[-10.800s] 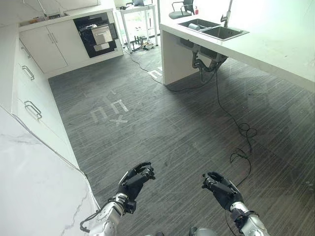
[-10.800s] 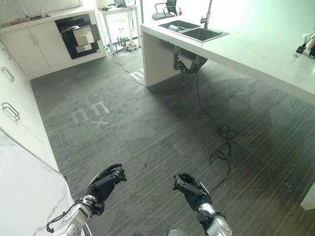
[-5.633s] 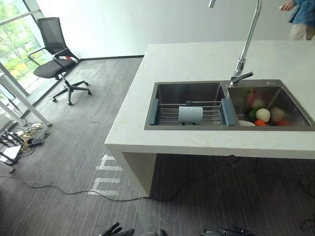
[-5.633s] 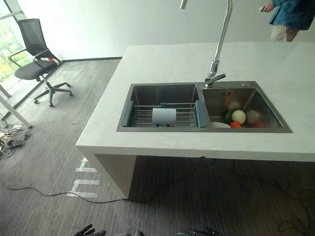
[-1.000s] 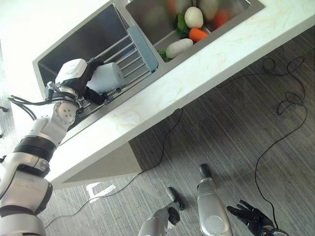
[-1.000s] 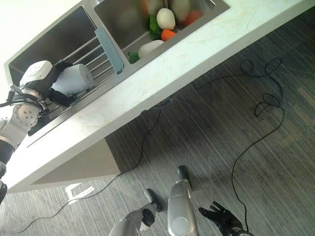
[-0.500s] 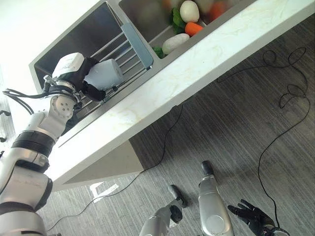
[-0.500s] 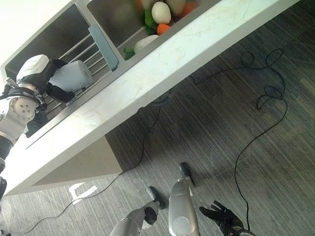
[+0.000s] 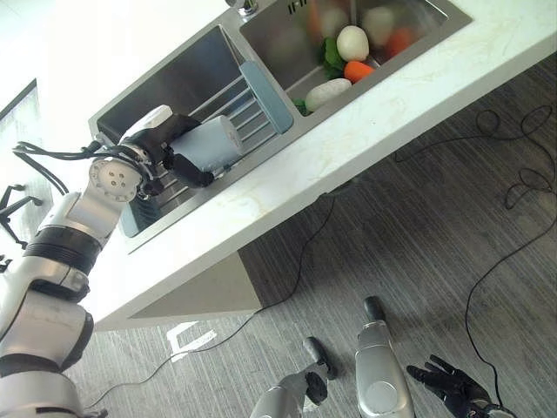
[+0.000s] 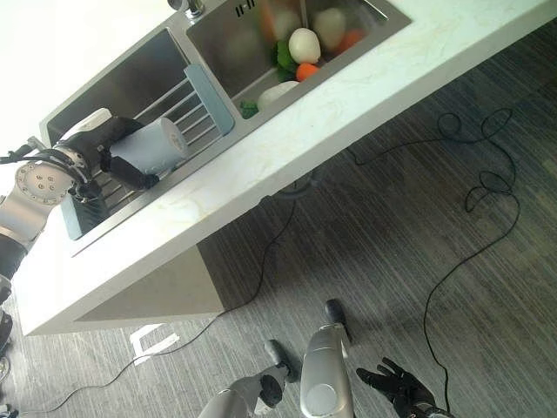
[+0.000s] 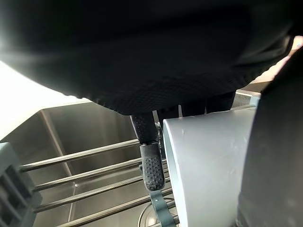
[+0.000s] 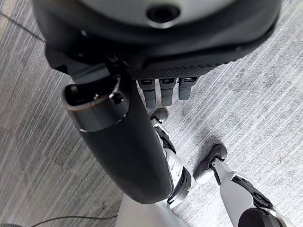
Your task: Place the dishes in the dishwasher.
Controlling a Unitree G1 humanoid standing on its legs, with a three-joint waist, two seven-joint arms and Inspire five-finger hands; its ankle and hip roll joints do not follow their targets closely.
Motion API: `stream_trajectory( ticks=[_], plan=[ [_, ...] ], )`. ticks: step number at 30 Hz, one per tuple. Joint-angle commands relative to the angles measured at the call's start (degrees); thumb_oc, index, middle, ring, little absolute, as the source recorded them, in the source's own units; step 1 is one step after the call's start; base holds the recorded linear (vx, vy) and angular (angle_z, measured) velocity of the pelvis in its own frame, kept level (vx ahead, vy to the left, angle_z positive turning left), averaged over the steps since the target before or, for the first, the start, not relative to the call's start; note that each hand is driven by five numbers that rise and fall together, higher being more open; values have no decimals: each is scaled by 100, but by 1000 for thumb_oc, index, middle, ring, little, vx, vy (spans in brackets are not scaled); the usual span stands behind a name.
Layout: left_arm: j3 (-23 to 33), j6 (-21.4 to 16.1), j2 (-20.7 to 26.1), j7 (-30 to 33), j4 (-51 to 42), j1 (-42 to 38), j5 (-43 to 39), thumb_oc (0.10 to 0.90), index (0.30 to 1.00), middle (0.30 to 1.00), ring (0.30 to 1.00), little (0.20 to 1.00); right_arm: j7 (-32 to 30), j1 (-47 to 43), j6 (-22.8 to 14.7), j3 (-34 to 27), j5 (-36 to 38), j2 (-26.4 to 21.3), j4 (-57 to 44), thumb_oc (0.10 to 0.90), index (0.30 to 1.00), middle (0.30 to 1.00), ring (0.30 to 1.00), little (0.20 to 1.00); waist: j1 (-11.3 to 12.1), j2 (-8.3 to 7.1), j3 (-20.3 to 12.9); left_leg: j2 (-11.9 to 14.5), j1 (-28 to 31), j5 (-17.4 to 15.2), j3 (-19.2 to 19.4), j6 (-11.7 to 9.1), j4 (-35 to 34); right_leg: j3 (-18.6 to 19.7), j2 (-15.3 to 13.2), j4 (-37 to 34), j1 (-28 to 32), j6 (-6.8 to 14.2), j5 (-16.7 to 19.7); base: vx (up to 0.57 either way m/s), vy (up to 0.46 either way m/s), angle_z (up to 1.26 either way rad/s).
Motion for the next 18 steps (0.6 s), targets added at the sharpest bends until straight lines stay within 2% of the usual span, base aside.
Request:
stream_trajectory(
  ticks=[1,8,11,13,14,15,16,17,18],
  plan=[
    [466,-228,143,184,-337,-9,-622,400,300,300,300,300,140,375,-122,6,-22,-9,78,800,900,900,900,900,-9,-148,-721,401,-522,-1312,-472,-391,1195,-57,-256,-219,173,567,-784,11,23,17],
    [1063,-401,233,775,-872,435,-838,400,300,300,300,300,141,463,-202,-81,-93,230,464,800,900,900,900,900,283,-284,-1239,499,-277,-1399,-547,-384,1195,-334,-236,-219,562,539,-959,30,-16,15],
    [1632,-752,287,1332,-1127,792,-749,400,300,300,300,300,243,544,-278,-160,-155,386,688,800,900,900,900,900,490,-406,-1520,578,-134,-1463,-625,-389,1195,-541,-214,-219,809,511,-1076,20,-84,23],
    [1987,-967,476,1759,-1422,985,-655,400,300,300,300,300,570,553,-339,-66,-366,527,712,800,900,900,900,900,668,-547,-1663,629,-73,-1503,-742,-395,1195,-720,-217,-219,962,496,-1140,-7,-182,42],
    [2322,-921,716,1666,-1968,1215,-562,400,300,300,300,300,802,526,-146,54,-670,656,685,800,900,900,900,900,862,-613,-1729,665,-40,-1504,-838,-406,1195,-901,-230,-219,1075,482,-1193,2,-195,36],
    [2595,-728,822,1625,-2444,1440,-636,400,300,300,300,300,928,503,-50,136,-834,698,688,800,900,900,900,900,1003,-635,-1757,679,-36,-1493,-919,-409,1195,-1002,-225,-219,1141,456,-1235,24,-171,36],
    [3172,-419,890,1626,-3079,2007,-659,400,300,300,300,300,1117,456,25,266,-1308,769,704,800,900,900,900,900,1226,-657,-1759,679,7,-1506,-1093,-422,1195,-1161,-206,-219,1291,411,-1349,-10,-102,43],
    [3329,-419,900,1619,-3160,2171,-683,400,300,300,300,300,1133,431,49,317,-1374,782,712,800,900,900,900,900,1304,-666,-1771,675,-20,-1467,-1140,-424,1195,-1189,-194,-219,1290,388,-1345,-17,-87,50],
    [3712,-373,890,1641,-3306,2613,-741,400,300,300,300,300,1173,394,40,410,-1645,784,738,800,900,900,900,900,1425,-666,-1797,663,-40,-1439,-1254,-436,1195,-1248,-167,-219,1325,353,-1386,-21,-50,37]
  ],
)
